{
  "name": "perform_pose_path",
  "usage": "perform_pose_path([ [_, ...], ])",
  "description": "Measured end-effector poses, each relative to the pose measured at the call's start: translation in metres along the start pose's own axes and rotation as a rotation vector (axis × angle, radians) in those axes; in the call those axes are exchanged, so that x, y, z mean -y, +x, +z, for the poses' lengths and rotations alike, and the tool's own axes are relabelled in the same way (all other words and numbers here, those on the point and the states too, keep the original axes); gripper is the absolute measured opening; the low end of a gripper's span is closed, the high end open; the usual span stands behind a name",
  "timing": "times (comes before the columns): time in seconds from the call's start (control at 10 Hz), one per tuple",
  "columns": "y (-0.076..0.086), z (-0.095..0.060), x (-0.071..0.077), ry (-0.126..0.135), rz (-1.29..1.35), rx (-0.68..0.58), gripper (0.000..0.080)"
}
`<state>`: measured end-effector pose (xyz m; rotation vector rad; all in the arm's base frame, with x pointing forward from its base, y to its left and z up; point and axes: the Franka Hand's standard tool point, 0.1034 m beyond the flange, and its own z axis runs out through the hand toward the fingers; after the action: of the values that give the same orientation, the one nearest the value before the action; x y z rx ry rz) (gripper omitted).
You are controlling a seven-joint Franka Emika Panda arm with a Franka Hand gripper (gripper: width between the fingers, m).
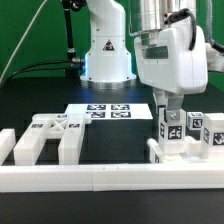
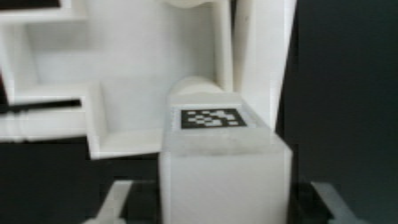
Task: Assemble chair
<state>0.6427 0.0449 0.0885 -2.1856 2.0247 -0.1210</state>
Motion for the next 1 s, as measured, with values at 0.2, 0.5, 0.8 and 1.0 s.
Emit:
perform_pose_path([
  [0.2, 0.000, 0.000, 0.000, -0.001, -0.059, 0.000, 0.0535],
  [0.5, -0.012, 0.004, -0.002, -0.033, -0.545, -0.009, 0.0628],
  [0.8, -0.006, 0.003, -0.003, -0.008, -0.696, -0.030, 0.0649],
  [1.0, -0.007, 0.005, -0.002, -0.024, -0.938, -0.052, 0.0649],
])
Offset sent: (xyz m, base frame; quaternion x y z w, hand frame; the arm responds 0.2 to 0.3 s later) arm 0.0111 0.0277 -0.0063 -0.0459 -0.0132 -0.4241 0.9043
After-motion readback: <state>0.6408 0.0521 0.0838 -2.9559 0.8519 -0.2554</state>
